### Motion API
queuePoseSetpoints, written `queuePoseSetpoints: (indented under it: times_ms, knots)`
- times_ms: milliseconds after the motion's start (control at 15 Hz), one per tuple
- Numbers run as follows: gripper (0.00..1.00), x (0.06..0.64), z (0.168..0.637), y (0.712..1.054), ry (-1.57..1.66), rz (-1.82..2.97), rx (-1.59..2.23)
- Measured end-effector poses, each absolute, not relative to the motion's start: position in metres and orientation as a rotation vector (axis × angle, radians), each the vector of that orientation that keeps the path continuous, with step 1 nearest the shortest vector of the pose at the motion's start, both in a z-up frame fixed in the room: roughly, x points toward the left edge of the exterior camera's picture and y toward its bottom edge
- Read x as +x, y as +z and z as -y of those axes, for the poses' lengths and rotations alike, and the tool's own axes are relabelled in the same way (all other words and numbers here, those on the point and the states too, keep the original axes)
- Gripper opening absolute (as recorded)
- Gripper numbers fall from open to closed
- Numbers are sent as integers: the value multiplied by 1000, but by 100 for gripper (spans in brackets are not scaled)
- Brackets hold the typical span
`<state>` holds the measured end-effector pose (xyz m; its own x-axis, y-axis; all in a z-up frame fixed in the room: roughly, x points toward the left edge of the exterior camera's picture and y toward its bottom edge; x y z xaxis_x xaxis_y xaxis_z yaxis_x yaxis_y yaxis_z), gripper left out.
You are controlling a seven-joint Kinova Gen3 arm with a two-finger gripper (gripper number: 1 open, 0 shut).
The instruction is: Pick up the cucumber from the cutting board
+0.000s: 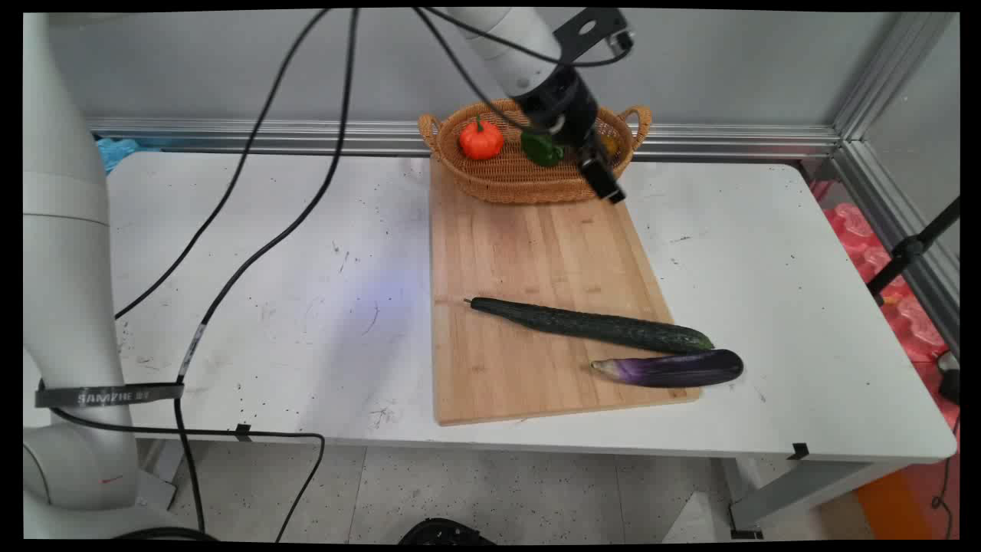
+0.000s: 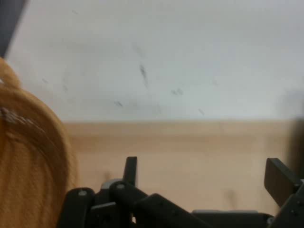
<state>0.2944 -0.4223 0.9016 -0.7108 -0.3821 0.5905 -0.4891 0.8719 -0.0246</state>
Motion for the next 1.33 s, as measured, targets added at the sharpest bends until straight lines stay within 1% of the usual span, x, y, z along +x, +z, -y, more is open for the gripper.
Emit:
queuePoseSetpoints:
  times_ms: [533,1000,1333]
  knots:
    - [100,329,344,900,130,2632,532]
    - [100,355,298,892,90,2744,414]
    - [100,358,281,886,118,2758,377]
